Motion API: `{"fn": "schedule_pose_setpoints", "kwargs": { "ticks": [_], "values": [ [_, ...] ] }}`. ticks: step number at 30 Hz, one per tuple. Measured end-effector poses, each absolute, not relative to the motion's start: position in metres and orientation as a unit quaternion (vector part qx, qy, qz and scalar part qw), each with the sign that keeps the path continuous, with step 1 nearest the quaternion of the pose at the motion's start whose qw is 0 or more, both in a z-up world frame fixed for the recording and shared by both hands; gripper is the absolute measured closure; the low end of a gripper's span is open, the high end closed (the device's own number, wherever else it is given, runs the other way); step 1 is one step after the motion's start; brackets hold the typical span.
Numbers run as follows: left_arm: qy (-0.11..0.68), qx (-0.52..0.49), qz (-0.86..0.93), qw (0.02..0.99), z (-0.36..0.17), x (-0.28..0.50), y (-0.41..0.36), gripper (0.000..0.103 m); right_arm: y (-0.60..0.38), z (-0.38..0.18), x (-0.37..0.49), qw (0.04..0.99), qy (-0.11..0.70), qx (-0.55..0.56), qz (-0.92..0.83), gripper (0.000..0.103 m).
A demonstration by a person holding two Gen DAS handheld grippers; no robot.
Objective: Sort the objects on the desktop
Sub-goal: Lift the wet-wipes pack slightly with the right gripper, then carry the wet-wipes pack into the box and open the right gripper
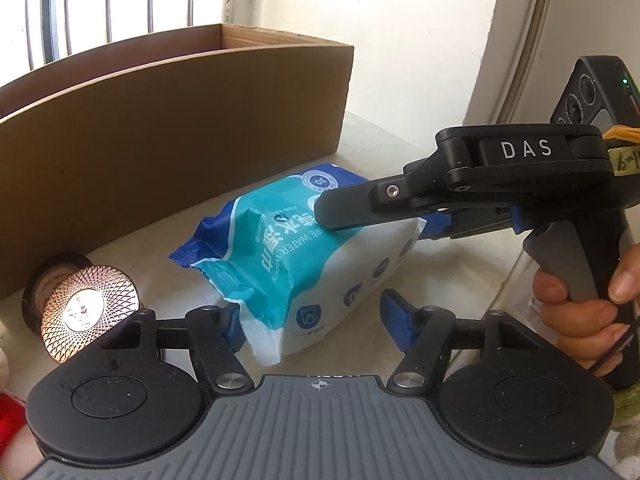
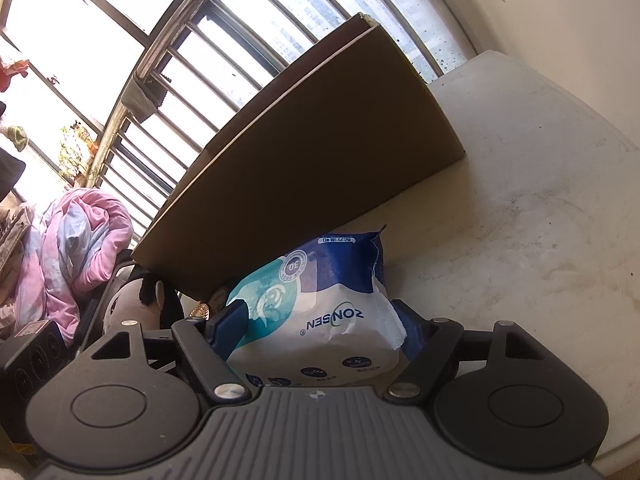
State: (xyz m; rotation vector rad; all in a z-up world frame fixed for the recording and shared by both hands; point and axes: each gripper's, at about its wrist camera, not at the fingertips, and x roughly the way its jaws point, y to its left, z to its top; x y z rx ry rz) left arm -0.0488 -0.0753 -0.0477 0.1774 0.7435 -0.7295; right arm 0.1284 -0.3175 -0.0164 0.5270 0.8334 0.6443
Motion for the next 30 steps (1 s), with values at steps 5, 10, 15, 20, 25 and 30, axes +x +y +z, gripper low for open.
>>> {"fn": "schedule_pose_setpoints", "kwargs": {
  "ticks": [5,10,15,20,25,30],
  "values": [
    [0.349,0.088,-0.342,0.868,-0.045,-0.050,-0.074,0.041,-0.312,-0.007,0.123,0.842,0.383,0.236,0.298,0.027],
    [0.338,0.082,-0.347,0.871,-0.040,-0.054,-0.072,0.041,-0.314,-0.001,0.120,0.846,0.375,0.232,0.299,0.027],
    [0.324,0.086,-0.350,0.874,-0.031,-0.057,-0.071,0.041,-0.313,0.012,0.117,0.852,0.357,0.232,0.304,0.027],
    [0.301,0.088,-0.348,0.884,-0.012,-0.061,-0.067,0.041,-0.312,0.040,0.111,0.861,0.323,0.228,0.320,0.027],
    [0.268,0.085,-0.343,0.896,0.022,-0.066,-0.060,0.041,-0.307,0.076,0.115,0.868,0.291,0.217,0.337,0.027],
    [0.234,0.090,-0.332,0.909,0.057,-0.057,-0.059,0.041,-0.296,0.114,0.138,0.874,0.266,0.200,0.354,0.027]
  ]
}}
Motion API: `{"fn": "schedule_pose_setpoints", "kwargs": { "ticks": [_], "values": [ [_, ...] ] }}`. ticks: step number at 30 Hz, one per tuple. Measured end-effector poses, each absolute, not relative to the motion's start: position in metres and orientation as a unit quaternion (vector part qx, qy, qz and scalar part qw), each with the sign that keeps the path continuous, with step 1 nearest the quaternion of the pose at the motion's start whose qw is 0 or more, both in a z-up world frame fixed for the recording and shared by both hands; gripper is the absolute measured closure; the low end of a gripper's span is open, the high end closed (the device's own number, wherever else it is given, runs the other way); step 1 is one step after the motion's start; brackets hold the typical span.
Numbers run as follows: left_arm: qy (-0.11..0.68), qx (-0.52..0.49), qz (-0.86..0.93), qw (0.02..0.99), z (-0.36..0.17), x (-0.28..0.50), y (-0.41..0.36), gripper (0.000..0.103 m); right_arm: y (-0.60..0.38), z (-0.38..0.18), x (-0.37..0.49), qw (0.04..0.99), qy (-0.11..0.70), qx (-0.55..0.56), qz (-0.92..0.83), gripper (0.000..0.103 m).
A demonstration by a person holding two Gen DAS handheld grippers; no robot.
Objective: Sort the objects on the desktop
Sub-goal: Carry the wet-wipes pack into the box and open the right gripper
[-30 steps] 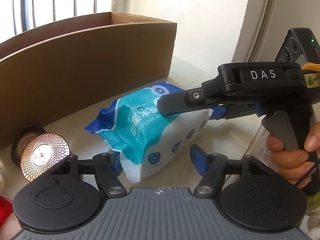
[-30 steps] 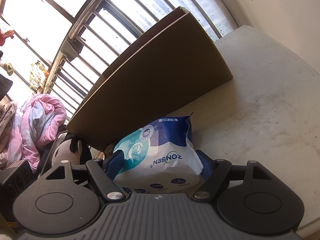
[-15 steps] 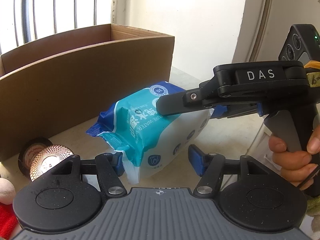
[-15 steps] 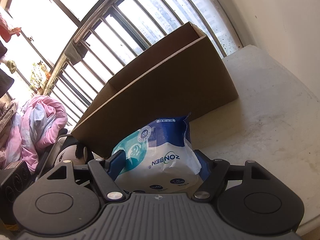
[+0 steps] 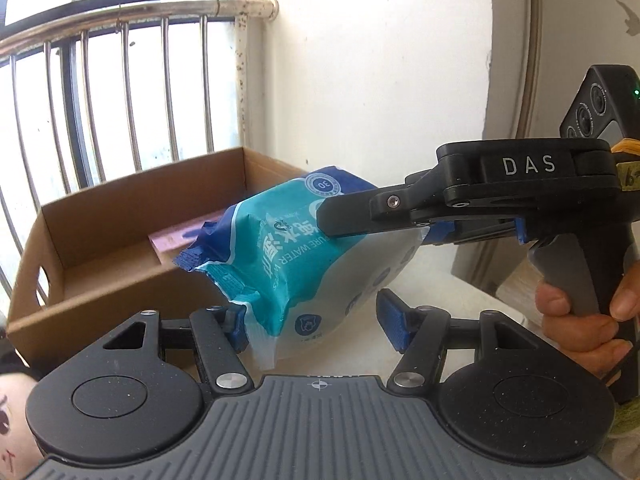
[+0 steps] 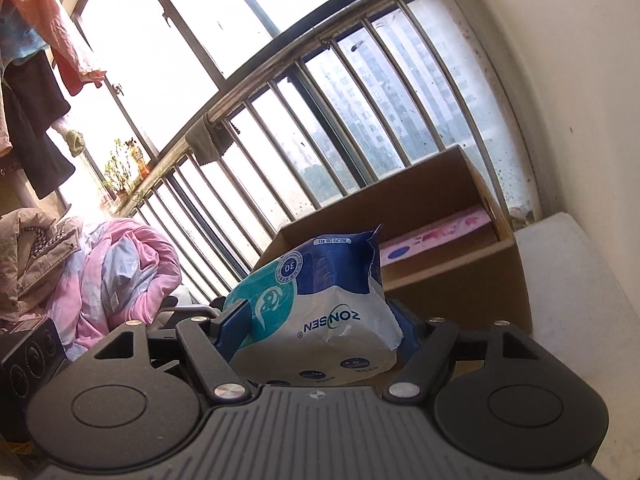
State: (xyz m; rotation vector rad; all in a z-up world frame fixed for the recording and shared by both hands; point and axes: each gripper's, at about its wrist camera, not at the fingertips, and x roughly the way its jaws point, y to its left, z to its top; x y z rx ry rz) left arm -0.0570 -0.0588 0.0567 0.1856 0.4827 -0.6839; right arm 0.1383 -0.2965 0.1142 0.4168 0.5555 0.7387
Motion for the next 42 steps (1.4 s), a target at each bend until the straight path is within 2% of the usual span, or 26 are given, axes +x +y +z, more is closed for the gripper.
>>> {"fn": "schedule_pose_setpoints", "kwargs": {
  "ticks": [4,10,23,32,38,42],
  "values": [
    [0.218,0.096,-0.320,0.917,0.083,-0.033,-0.064,0.041,-0.289,0.130,0.172,0.870,0.274,0.198,0.359,0.027],
    [0.256,0.078,-0.317,0.910,0.098,0.028,-0.068,0.041,-0.276,0.127,0.230,0.857,0.323,0.199,0.349,0.027],
    [0.391,0.039,-0.340,0.854,0.054,0.136,-0.084,0.041,-0.259,0.088,0.298,0.849,0.416,0.135,0.297,0.027],
    [0.441,0.030,-0.357,0.823,0.033,0.159,-0.091,0.041,-0.246,0.082,0.298,0.872,0.417,0.043,0.252,0.025],
    [0.475,0.006,-0.360,0.803,0.020,0.174,-0.092,0.030,-0.255,0.086,0.294,0.880,0.393,0.050,0.262,0.024],
    [0.486,-0.003,-0.358,0.797,0.013,0.180,-0.092,0.028,-0.260,0.090,0.297,0.881,0.387,0.061,0.266,0.023]
  ]
}}
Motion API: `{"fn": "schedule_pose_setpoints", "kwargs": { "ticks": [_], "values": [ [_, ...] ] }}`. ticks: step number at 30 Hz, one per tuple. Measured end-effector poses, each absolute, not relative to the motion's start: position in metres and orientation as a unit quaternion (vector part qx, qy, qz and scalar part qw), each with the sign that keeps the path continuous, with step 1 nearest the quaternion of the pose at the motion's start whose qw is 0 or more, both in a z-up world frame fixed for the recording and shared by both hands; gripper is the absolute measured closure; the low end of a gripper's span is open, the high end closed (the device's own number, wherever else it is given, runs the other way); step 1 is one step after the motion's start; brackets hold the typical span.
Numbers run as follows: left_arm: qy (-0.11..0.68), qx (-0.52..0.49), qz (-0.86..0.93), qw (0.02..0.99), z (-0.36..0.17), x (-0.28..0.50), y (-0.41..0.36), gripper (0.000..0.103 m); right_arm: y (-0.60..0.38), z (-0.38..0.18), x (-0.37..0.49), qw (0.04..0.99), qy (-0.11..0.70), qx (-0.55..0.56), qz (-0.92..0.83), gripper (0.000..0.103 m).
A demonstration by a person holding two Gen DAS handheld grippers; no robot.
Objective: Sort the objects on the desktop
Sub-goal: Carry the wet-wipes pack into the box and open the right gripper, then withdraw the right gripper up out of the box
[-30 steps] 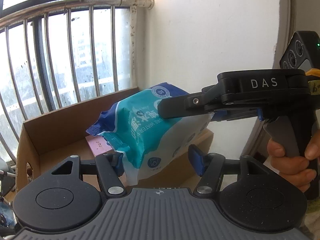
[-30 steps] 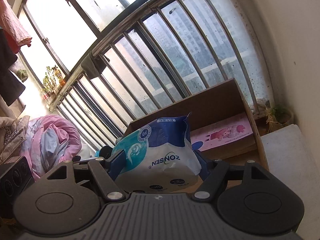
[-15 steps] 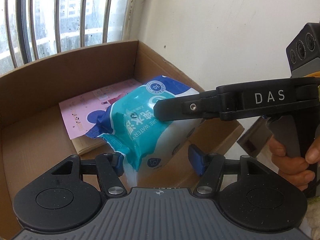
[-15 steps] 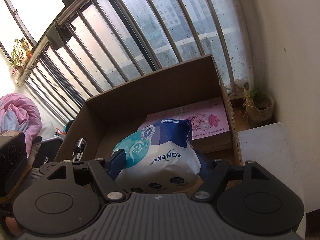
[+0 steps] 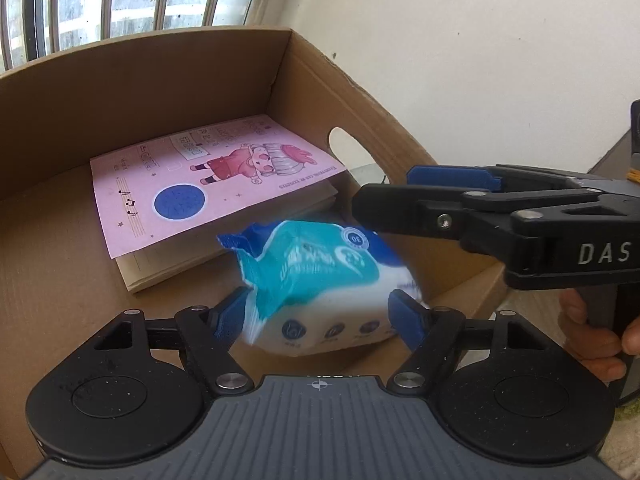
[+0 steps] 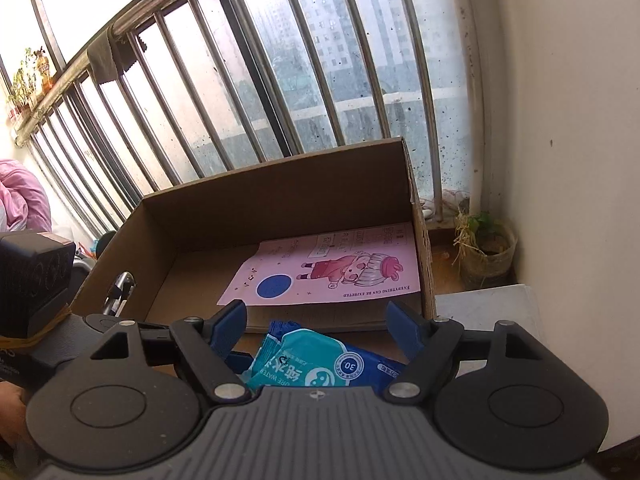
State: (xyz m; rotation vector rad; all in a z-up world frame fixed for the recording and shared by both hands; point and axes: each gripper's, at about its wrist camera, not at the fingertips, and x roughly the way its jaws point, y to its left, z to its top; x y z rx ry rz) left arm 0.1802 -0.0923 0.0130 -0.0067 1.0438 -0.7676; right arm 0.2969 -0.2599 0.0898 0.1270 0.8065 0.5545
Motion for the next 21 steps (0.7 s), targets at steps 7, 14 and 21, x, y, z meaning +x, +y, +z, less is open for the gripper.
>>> {"fn": "schedule_pose_setpoints", "kwargs": {
  "ticks": [7,14,21],
  "values": [
    [0.498,-0.026,-0.362,0.787,0.016,0.187,-0.087,0.023,-0.272,0.090,0.293,0.877,0.382,0.087,0.279,0.023],
    [0.510,-0.055,-0.372,0.774,0.029,0.195,-0.083,0.013,-0.280,0.093,0.289,0.875,0.372,0.111,0.291,0.023],
    [0.549,-0.084,-0.371,0.744,0.015,0.203,-0.093,0.011,-0.284,0.095,0.283,0.873,0.366,0.117,0.299,0.023]
  ]
}}
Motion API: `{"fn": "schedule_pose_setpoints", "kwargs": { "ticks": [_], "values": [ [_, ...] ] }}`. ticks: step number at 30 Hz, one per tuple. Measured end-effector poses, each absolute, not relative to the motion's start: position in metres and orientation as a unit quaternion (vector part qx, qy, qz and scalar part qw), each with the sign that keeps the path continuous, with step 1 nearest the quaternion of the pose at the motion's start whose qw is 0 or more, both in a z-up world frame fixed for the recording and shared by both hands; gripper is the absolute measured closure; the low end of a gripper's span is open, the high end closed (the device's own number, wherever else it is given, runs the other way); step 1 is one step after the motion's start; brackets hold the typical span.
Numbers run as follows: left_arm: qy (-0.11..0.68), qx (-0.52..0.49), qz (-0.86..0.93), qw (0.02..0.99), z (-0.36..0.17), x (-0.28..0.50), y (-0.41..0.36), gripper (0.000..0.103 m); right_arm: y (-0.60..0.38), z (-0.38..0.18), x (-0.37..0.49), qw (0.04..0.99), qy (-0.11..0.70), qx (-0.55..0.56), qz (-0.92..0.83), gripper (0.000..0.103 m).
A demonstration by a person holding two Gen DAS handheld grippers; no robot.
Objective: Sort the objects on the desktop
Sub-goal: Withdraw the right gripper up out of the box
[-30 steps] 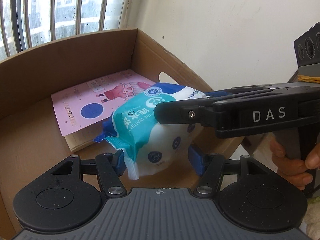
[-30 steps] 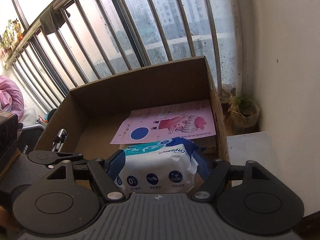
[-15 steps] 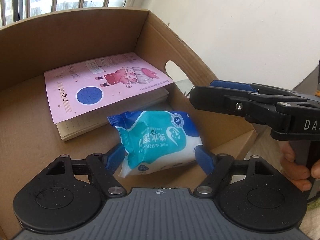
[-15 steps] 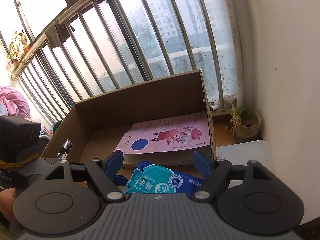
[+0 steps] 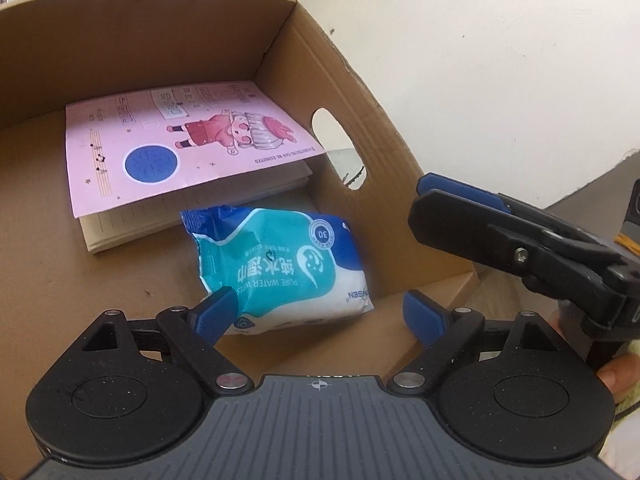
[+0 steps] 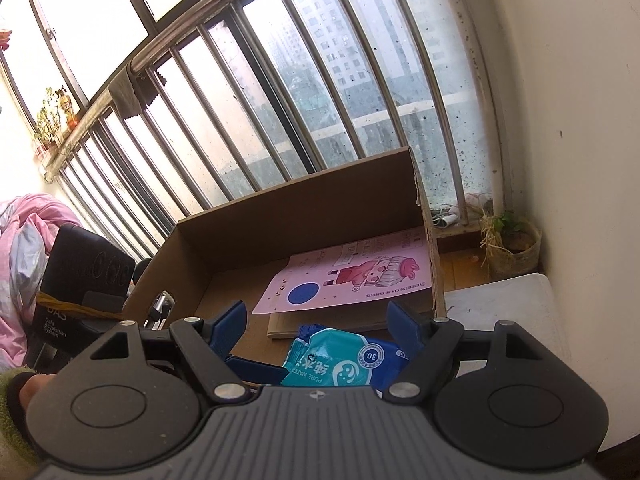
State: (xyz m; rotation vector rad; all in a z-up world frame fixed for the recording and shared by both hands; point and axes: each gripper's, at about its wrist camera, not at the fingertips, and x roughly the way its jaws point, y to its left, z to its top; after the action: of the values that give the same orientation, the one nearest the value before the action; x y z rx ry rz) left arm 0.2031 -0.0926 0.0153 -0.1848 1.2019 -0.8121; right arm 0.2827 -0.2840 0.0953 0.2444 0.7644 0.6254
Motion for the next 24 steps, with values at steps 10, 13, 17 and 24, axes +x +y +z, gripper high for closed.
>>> {"fn": "schedule_pose_setpoints", "kwargs": {
  "ticks": [10,13,17,24],
  "values": [
    [0.587,-0.160,-0.371,0.701,-0.001,0.212,-0.100,0.008,-0.301,0.097,0.283,0.874,0.352,0.162,0.293,0.023],
    [0.568,-0.146,-0.369,0.721,0.004,0.208,-0.102,0.008,-0.310,0.103,0.276,0.878,0.337,0.178,0.291,0.023],
    [0.535,-0.123,-0.366,0.751,0.020,0.197,-0.098,0.008,-0.325,0.116,0.260,0.879,0.312,0.205,0.296,0.023],
    [0.473,-0.089,-0.370,0.795,0.064,0.158,-0.069,0.008,-0.352,0.134,0.195,0.884,0.262,0.234,0.309,0.014]
  ]
}}
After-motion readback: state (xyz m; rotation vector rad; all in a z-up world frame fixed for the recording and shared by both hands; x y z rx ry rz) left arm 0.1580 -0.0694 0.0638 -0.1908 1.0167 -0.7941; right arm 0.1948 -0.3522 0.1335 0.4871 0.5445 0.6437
